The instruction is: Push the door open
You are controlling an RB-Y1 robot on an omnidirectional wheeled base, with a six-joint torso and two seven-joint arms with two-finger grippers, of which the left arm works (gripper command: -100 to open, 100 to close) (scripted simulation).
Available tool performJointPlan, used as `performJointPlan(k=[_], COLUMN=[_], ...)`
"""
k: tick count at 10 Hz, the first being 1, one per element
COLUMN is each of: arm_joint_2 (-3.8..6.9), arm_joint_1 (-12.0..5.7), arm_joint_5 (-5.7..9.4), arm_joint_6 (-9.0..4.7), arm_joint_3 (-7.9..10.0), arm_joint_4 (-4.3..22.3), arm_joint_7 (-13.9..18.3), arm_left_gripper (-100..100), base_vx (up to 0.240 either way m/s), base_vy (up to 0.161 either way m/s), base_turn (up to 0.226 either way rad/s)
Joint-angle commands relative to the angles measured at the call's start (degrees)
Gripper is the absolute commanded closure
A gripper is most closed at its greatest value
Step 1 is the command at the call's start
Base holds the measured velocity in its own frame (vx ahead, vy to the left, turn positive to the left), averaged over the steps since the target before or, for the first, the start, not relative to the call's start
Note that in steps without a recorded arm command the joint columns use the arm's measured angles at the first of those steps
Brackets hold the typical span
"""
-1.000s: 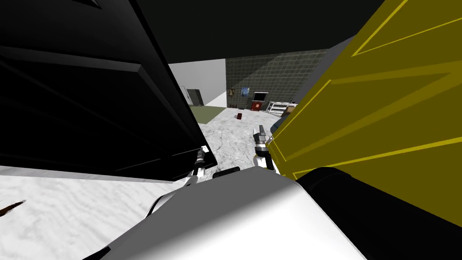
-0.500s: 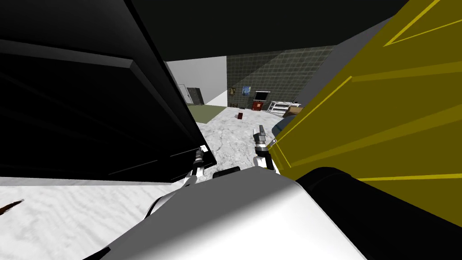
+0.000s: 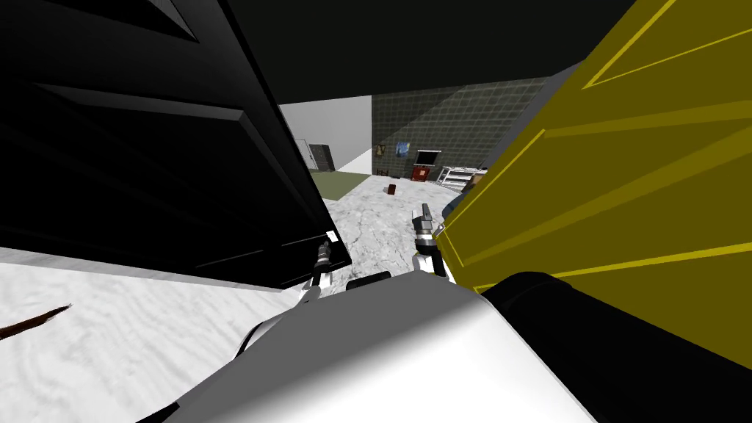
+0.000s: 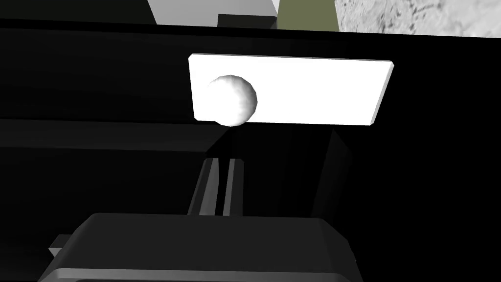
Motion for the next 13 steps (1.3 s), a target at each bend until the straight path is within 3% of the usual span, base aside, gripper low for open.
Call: performJointPlan(k=[1,4,12,13], arm_joint_2=[-0.14,-0.28,-0.39,-0.39], arm_joint_1=[-0.01,-0.17,0.42,0.42], arm_joint_5=[0.04,0.1,0.59,0.59], arm_joint_6=[0.11,0.13,-1.05,-1.05], arm_joint_3=[0.0,0.03,0.74,0.74], arm_joint_4=[-0.03,0.17,0.36,0.36], arm_joint_7=[-0.02,-0.07,-0.68,-0.68], arm_left_gripper=[-100,-100,-100,100], base_vx=[-0.183,-0.18,0.199,-0.017], base_vy=[-0.124,-0.085,0.03,-0.004], base_turn=[0.044,0.037,-0.025,-0.009])
